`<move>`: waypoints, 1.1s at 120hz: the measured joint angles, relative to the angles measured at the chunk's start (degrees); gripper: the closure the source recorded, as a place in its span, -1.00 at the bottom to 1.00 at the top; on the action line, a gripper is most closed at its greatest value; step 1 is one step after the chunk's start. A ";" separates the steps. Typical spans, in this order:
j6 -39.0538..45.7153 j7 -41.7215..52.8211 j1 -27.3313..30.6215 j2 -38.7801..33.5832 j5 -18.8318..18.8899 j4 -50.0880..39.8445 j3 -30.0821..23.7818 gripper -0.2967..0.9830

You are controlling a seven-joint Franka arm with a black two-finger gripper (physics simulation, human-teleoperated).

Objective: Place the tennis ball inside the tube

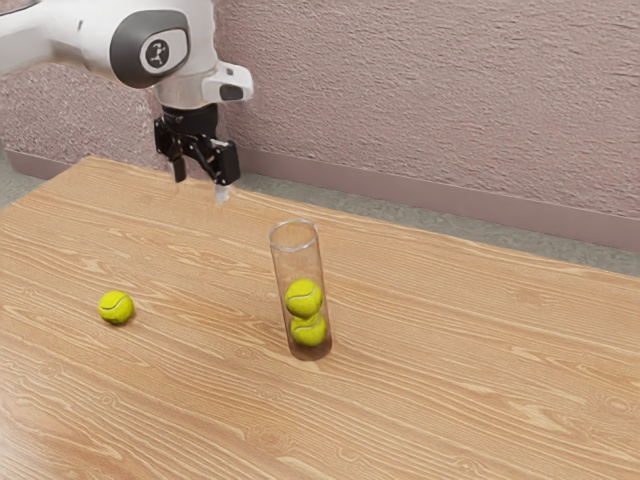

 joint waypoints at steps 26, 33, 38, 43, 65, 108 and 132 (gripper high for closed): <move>3.06 0.57 1.89 -0.26 0.05 -0.16 -0.35 -0.54; 3.55 0.68 1.53 -0.12 0.22 -0.24 -0.24 -0.54; 3.81 0.73 0.98 0.02 0.31 -0.32 0.07 -0.54; 4.04 0.80 -0.13 0.13 0.37 -0.44 1.02 -0.54; 6.21 2.21 -4.25 0.32 -0.21 -3.37 11.12 -0.53; 13.43 9.11 2.03 5.04 -5.24 -7.75 23.48 -0.54; 17.17 13.87 6.85 13.18 -11.61 -8.45 23.57 -0.54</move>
